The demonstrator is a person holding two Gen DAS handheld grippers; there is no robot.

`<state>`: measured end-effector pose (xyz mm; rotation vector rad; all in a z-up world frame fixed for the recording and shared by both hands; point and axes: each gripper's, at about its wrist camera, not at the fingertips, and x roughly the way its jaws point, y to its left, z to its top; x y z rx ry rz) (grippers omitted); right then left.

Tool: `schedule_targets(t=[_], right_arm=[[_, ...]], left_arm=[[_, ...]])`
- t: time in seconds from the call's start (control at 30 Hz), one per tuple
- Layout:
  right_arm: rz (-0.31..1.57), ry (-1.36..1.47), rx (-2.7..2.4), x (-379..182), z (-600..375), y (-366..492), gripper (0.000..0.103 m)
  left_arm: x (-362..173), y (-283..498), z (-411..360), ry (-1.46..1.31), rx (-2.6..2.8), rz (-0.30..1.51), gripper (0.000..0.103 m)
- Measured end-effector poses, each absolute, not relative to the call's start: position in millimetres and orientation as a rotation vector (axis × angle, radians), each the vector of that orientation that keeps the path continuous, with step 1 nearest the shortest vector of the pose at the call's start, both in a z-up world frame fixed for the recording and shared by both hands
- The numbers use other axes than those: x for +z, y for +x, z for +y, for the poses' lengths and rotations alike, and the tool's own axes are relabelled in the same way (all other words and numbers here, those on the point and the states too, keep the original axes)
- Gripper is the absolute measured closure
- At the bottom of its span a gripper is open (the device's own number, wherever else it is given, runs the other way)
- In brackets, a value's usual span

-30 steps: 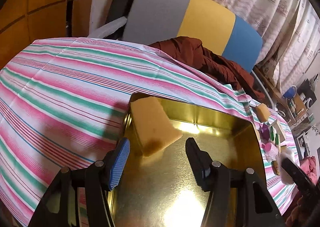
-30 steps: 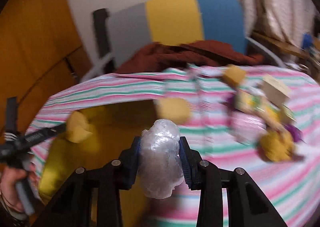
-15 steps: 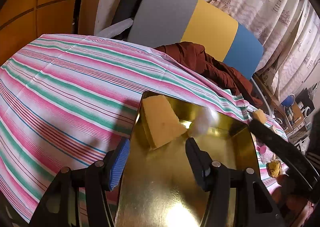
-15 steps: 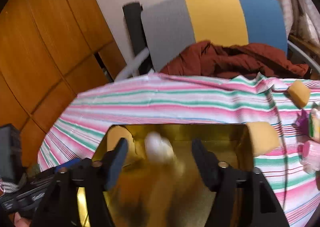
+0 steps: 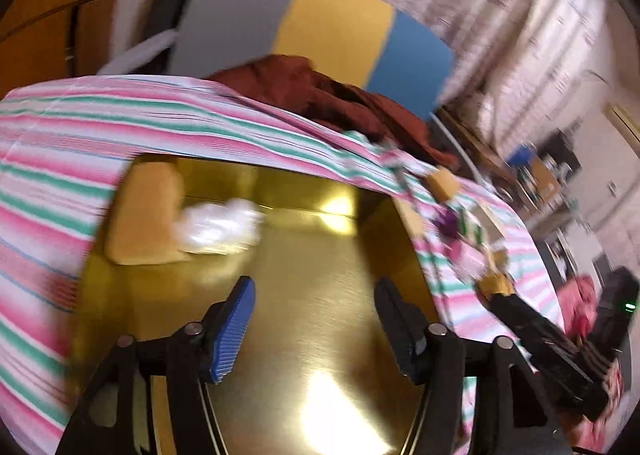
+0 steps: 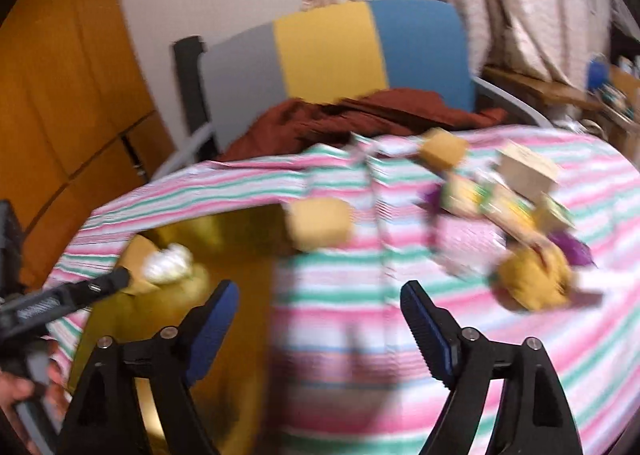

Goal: Organize objects
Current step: 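Carry the plastic bag into the gold tray and open the right tool, then grasp the white foam block with the right tool while the left tool grasps the yellow knitted toy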

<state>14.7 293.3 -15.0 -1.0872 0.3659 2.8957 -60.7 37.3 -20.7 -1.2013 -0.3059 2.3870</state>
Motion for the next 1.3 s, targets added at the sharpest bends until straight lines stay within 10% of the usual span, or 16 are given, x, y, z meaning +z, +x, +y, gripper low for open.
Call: schedule_targets(t=[0.6,1.3], right_arm=[[0.615,-0.868,2.385,-48,509,70,0.002],[0.466,-1.026,2.420,-67,526,62,0.000]], left_arm=[[-14,-13,199,-1.170,2.070,0.049,0.037],[-30,-1,236,-1.212,2.024,0.138,0.037]])
